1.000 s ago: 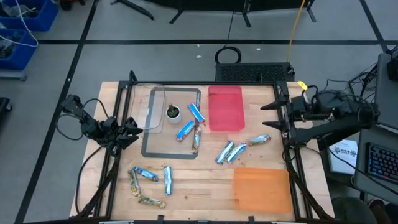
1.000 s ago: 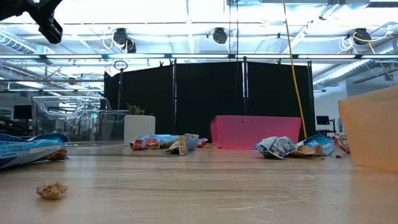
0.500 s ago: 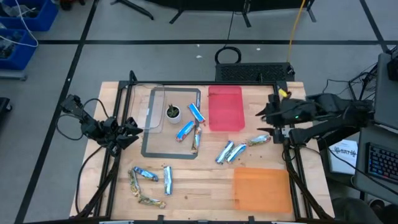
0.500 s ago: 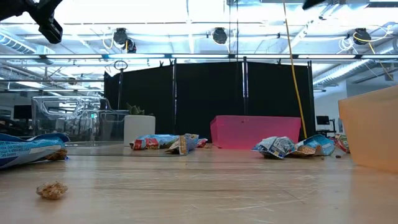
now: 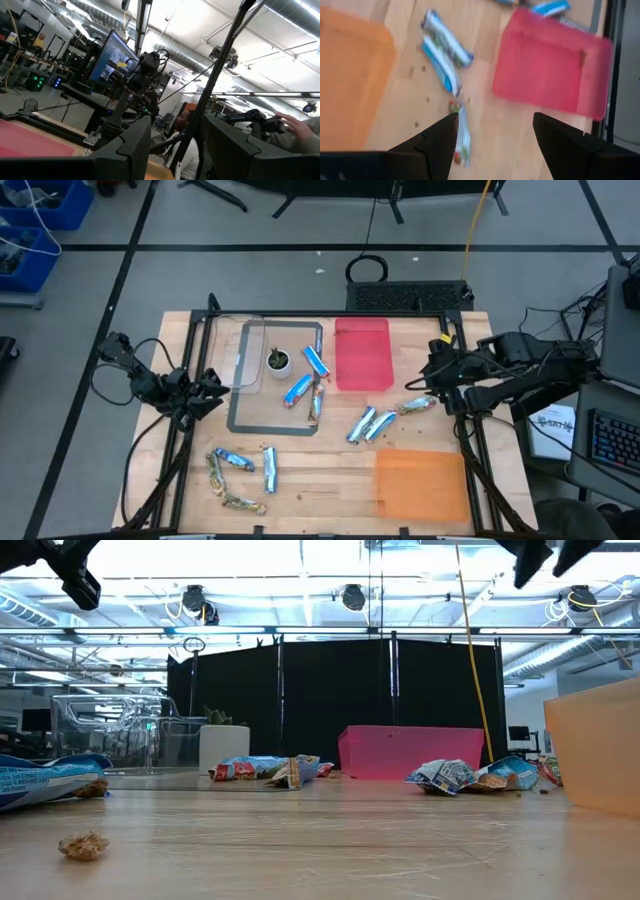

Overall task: Pick and place Granola Bars by type
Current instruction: Put the red granola bar into the red bin

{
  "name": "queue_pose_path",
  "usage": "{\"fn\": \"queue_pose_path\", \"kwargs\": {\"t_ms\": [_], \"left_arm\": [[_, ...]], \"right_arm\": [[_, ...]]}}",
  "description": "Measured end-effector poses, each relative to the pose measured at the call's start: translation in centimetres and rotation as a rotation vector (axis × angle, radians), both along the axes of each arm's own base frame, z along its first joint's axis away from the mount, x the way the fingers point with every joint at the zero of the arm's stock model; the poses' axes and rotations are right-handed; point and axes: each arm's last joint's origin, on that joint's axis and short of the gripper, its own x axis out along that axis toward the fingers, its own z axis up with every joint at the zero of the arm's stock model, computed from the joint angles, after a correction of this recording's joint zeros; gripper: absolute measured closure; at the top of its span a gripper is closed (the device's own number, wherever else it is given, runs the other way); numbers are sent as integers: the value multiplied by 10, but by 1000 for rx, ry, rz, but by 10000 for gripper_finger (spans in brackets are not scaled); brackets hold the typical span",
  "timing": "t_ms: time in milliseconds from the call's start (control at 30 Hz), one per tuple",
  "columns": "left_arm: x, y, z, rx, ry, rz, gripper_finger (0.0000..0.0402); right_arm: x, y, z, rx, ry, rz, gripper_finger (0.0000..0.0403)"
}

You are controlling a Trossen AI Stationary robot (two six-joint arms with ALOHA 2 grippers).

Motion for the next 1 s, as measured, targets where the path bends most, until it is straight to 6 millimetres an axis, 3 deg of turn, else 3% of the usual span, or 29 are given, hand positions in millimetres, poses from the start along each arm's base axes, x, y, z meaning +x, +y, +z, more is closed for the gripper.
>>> {"fn": "queue_pose_path", "kwargs": {"t_ms": [233, 433, 733, 1000], "left_arm": [[0, 0, 0, 0, 0, 0, 217], [0, 0, 0, 0, 0, 0, 217], [0, 0, 0, 0, 0, 0, 217], [0, 0, 0, 0, 1, 1, 217]], "right_arm": [[0, -2, -22, -68, 85, -32, 151], [4, -1, -60, -61, 105, -26, 151], [-12, -1, -122, 7, 204, -9, 151], [-13, -2, -123, 7, 195, -27, 151]]}}
